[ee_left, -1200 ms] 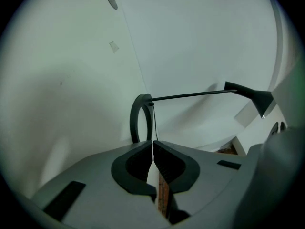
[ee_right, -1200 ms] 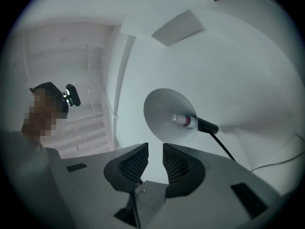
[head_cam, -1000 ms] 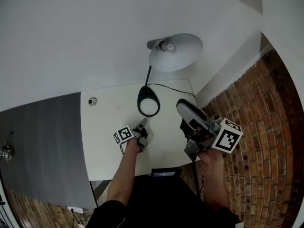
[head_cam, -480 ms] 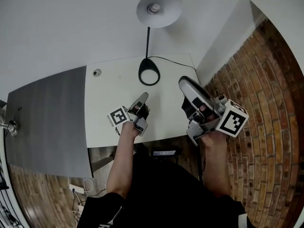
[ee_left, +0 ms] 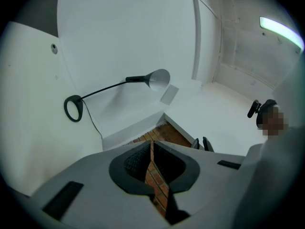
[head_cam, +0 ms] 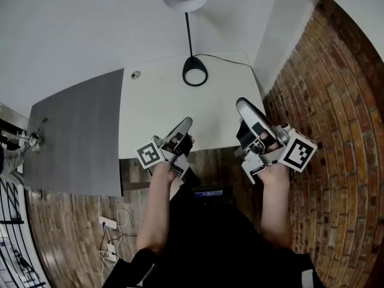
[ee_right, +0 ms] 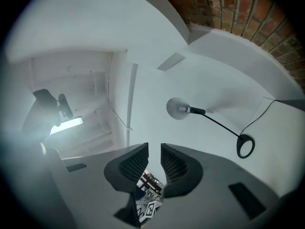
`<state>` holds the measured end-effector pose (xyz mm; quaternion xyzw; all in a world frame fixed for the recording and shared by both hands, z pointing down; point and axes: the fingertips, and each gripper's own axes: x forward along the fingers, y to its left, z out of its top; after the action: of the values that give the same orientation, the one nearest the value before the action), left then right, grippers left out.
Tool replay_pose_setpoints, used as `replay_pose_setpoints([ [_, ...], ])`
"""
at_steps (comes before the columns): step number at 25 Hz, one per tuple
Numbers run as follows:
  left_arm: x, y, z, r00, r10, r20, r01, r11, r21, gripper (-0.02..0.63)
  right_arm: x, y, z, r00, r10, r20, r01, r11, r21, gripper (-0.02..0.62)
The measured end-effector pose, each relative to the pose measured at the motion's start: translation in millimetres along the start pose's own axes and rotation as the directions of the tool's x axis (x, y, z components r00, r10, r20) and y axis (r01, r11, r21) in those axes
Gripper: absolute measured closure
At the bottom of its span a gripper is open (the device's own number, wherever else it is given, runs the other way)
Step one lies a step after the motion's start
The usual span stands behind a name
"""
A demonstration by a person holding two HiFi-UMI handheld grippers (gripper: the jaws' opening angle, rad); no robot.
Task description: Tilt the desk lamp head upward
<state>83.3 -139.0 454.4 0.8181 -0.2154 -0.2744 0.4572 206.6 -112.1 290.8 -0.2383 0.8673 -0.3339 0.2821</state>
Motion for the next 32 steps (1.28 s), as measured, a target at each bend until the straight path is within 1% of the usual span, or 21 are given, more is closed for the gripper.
replay_pose_setpoints([
  [3, 3, -28, 5, 0.999, -0.038, -0.014, 0.038, 0.998, 0.052, 0.591, -10, 9, 2, 0.999, 0.013, 0.033, -0.013, 1.000, 0.002, 0.509],
  [6, 16, -61, 10, 0.993, -0.107, -0.042, 0.111, 0.989, 0.097, 0.591, -19, 19, 5, 0.997, 0.021, 0.069, -0.020, 1.000, -0.013, 0.509],
  [10, 25, -100, 18, 0.979, -0.183, -0.090, 0.197, 0.965, 0.174, 0.591, -24, 23, 2, 0.993, 0.008, 0.116, -0.006, 1.000, -0.020, 0.509],
  [12, 20, -113, 21, 0.971, -0.216, -0.106, 0.233, 0.955, 0.184, 0.591, -24, 24, -5, 0.992, -0.007, 0.129, 0.009, 1.000, -0.019, 0.509],
  [14, 7, -119, 28, 0.966, -0.235, -0.109, 0.252, 0.951, 0.179, 0.591, -17, 25, -18, 0.991, -0.026, 0.128, 0.028, 0.999, -0.015, 0.509],
  [18, -31, -114, 49, 0.972, -0.221, -0.084, 0.233, 0.958, 0.166, 0.591, 3, 34, -53, 0.992, -0.077, 0.104, 0.078, 0.997, -0.012, 0.509],
  [22, -68, -109, 59, 0.971, -0.232, -0.063, 0.238, 0.963, 0.122, 0.591, 13, 49, -87, 0.986, -0.145, 0.078, 0.148, 0.988, -0.034, 0.509],
  [25, -87, -107, 53, 0.962, -0.266, -0.056, 0.270, 0.961, 0.068, 0.591, 9, 61, -110, 0.977, -0.199, 0.071, 0.201, 0.979, -0.029, 0.509],
  [29, -99, -107, 32, 0.945, -0.325, -0.047, 0.324, 0.946, -0.024, 0.591, -10, 73, -131, 0.954, -0.293, 0.059, 0.296, 0.954, -0.055, 0.509],
  [32, -100, -115, 18, 0.938, -0.341, -0.066, 0.338, 0.940, -0.047, 0.591, -21, 84, -134, 0.947, -0.313, 0.067, 0.319, 0.943, -0.095, 0.509],
])
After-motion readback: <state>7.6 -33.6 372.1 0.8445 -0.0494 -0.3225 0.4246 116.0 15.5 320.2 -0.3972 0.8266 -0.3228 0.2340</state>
